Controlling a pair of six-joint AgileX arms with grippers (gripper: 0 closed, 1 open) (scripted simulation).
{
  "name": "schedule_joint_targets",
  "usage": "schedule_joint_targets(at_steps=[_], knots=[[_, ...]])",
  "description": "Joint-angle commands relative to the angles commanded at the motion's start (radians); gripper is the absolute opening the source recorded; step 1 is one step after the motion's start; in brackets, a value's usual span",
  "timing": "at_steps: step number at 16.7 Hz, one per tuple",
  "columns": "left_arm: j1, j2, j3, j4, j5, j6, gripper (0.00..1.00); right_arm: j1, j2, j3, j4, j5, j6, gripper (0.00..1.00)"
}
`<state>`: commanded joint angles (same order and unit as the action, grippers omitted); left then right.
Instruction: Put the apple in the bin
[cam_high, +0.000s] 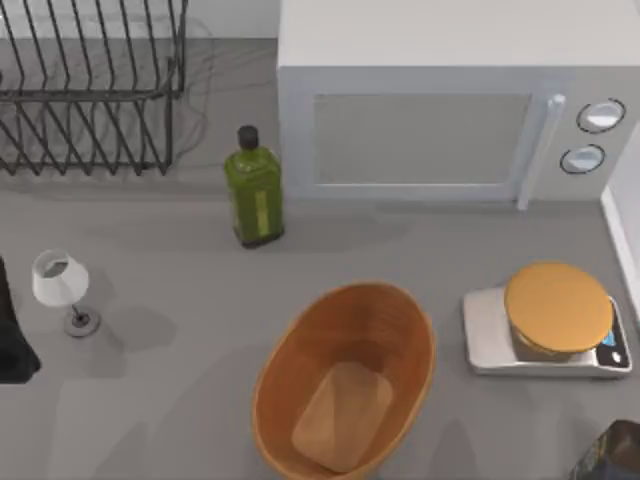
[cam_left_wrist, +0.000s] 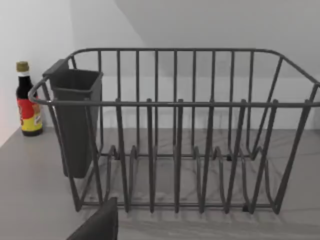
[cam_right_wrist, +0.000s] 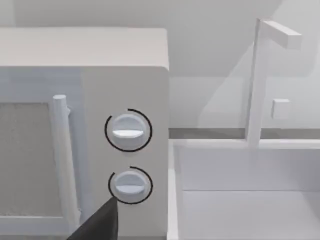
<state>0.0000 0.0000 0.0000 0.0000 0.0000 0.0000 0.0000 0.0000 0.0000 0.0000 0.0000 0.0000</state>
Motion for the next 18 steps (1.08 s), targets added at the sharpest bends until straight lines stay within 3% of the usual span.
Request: schedule_joint_targets(at_steps=[4, 8, 18], knots=[[0.007, 0.031, 0.028, -0.021, -0.001, 0.010, 1.00, 0.000, 0.000, 0.000, 0.000, 0.000, 0.000, 1.00], [0.040, 0.220, 0.186, -0.133, 0.003, 0.068, 1.00, 0.000, 0.000, 0.000, 0.000, 0.000, 0.000, 1.00], [0.157, 1.179, 0.816, -0.614, 0.035, 0.308, 1.00, 0.000, 0.000, 0.000, 0.000, 0.000, 0.000, 1.00]])
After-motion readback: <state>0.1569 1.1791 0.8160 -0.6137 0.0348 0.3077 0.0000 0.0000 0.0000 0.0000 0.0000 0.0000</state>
